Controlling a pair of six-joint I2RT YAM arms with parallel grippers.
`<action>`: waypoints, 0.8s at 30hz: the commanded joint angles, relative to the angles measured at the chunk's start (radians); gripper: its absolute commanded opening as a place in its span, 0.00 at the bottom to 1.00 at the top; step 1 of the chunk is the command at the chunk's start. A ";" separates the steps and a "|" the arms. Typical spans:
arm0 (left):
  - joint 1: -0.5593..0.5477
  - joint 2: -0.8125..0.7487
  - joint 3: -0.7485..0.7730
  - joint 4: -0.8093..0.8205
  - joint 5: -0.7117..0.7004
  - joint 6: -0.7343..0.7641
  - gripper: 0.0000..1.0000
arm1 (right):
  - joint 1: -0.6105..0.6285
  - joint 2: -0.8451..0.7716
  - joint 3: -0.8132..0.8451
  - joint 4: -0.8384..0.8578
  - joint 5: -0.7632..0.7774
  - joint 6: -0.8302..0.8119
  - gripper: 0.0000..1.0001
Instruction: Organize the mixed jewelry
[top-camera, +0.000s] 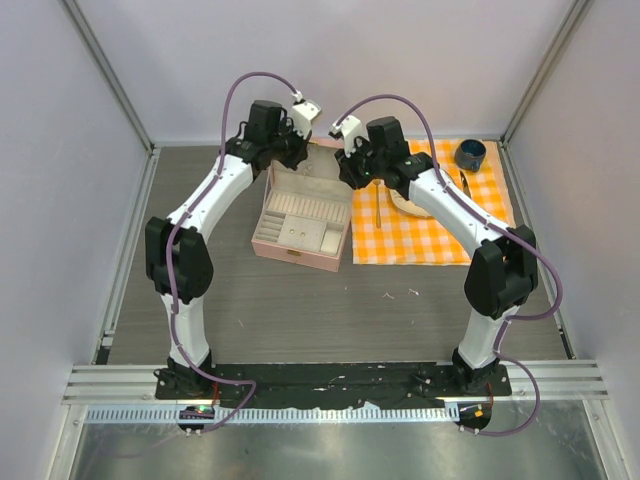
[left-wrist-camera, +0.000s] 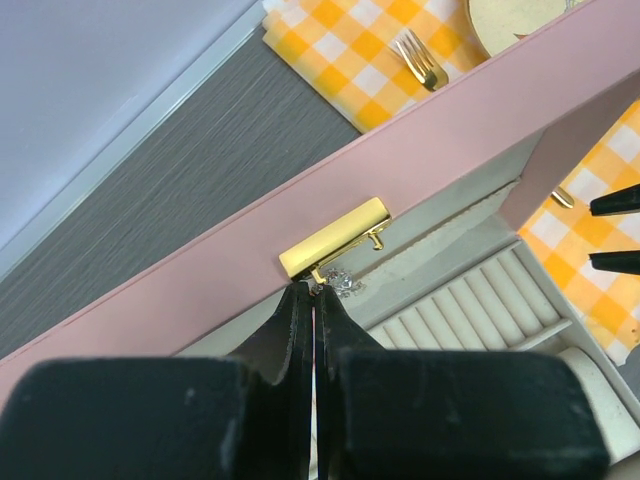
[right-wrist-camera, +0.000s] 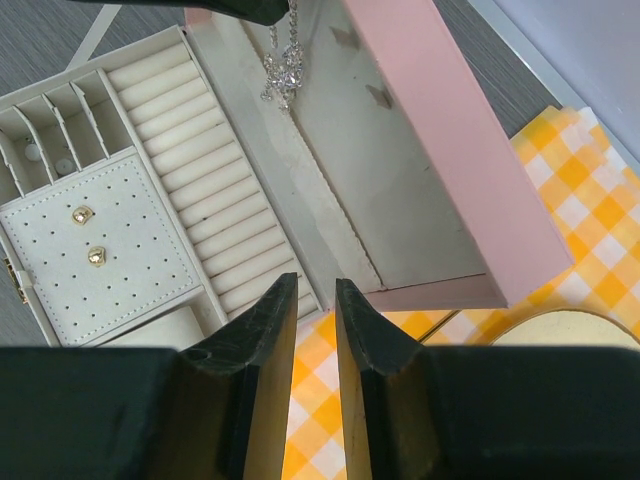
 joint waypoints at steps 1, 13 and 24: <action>-0.002 -0.031 0.031 0.026 -0.037 0.019 0.00 | -0.002 -0.058 0.002 0.051 -0.004 -0.004 0.28; -0.029 -0.041 0.056 -0.005 -0.003 0.000 0.00 | -0.002 -0.060 0.000 0.049 0.000 -0.009 0.28; -0.058 -0.003 0.132 -0.039 -0.008 -0.012 0.00 | -0.002 -0.078 -0.015 0.049 0.008 -0.012 0.27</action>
